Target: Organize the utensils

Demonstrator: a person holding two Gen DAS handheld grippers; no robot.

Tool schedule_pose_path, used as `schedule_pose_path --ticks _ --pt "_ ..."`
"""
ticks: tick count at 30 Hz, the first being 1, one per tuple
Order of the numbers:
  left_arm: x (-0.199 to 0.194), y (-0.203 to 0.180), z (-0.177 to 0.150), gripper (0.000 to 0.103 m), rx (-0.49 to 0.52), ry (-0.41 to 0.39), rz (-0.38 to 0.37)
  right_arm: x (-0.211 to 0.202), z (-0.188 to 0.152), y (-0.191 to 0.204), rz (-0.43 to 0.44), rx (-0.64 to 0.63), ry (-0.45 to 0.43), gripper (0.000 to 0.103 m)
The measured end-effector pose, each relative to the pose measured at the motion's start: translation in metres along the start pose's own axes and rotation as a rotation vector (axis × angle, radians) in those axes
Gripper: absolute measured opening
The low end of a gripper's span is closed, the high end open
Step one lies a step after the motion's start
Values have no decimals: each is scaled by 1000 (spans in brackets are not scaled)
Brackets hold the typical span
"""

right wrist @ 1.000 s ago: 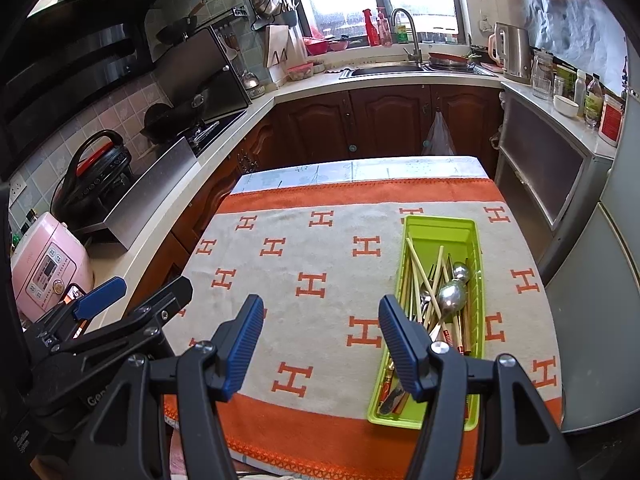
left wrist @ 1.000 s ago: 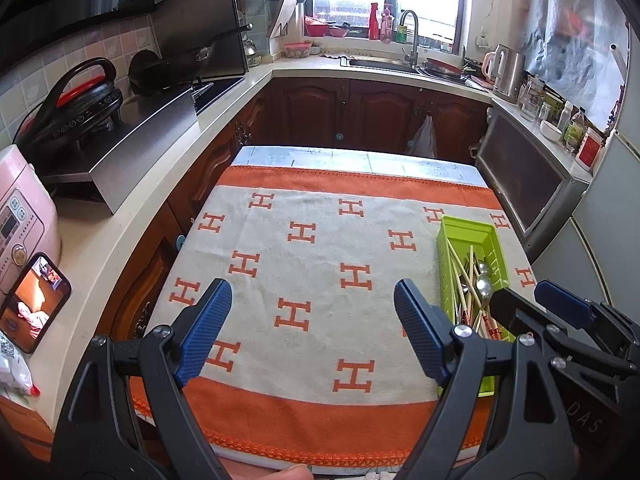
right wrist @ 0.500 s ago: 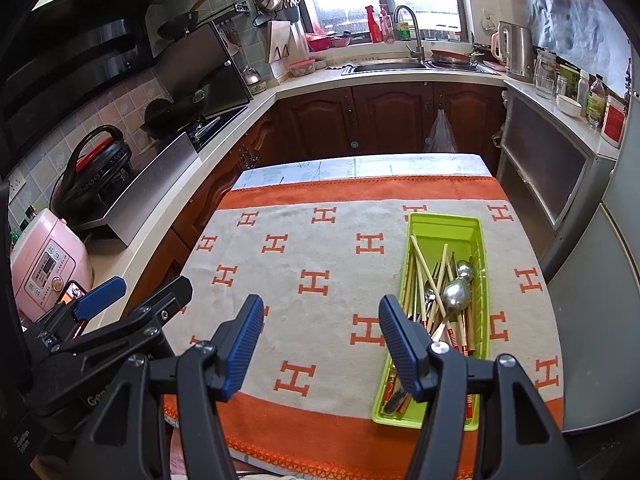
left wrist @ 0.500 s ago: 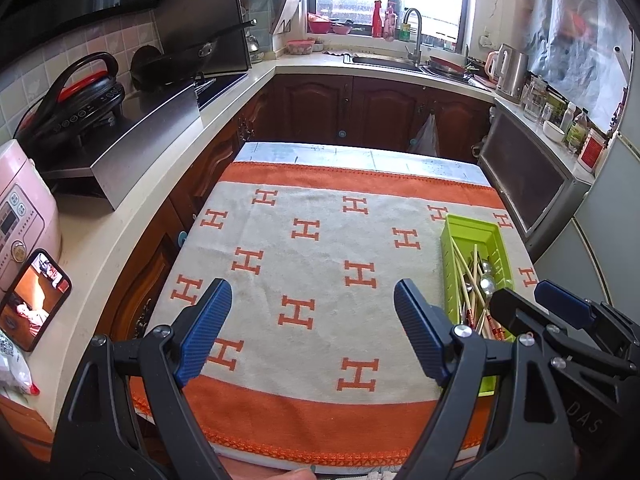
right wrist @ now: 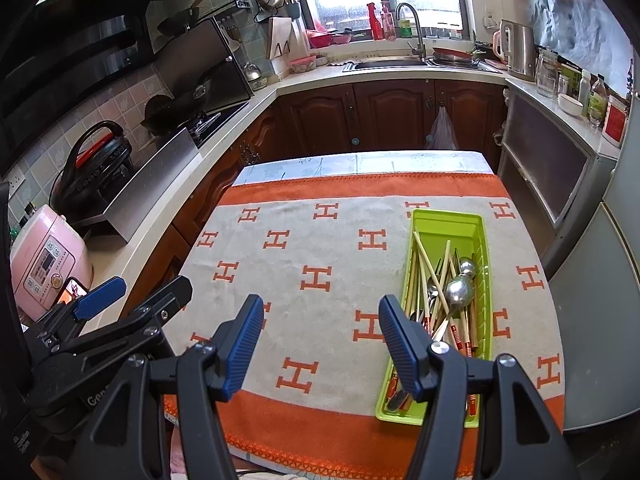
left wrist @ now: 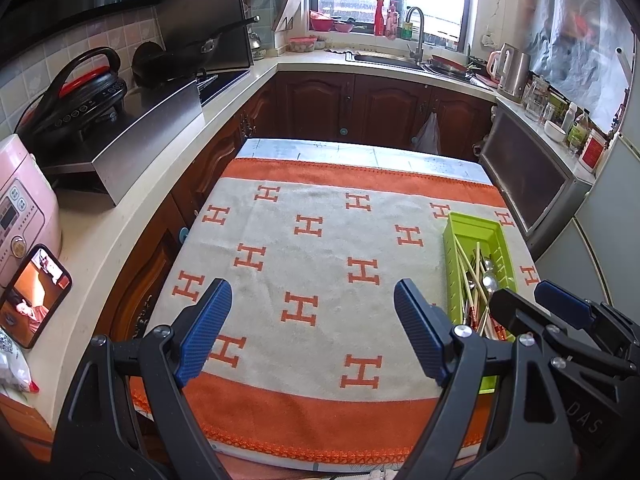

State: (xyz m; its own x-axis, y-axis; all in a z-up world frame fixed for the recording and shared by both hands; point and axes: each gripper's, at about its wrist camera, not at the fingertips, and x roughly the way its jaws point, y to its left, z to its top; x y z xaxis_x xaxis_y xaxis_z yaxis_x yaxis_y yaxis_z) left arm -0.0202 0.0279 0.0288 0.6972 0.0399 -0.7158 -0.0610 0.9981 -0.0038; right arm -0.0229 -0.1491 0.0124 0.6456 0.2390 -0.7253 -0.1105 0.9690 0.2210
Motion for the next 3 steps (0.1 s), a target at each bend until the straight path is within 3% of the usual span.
schedule_pose_path --ticks 3 --pt "1 2 -4 82 -7 6 1 3 -3 1 1 -4 7 60"
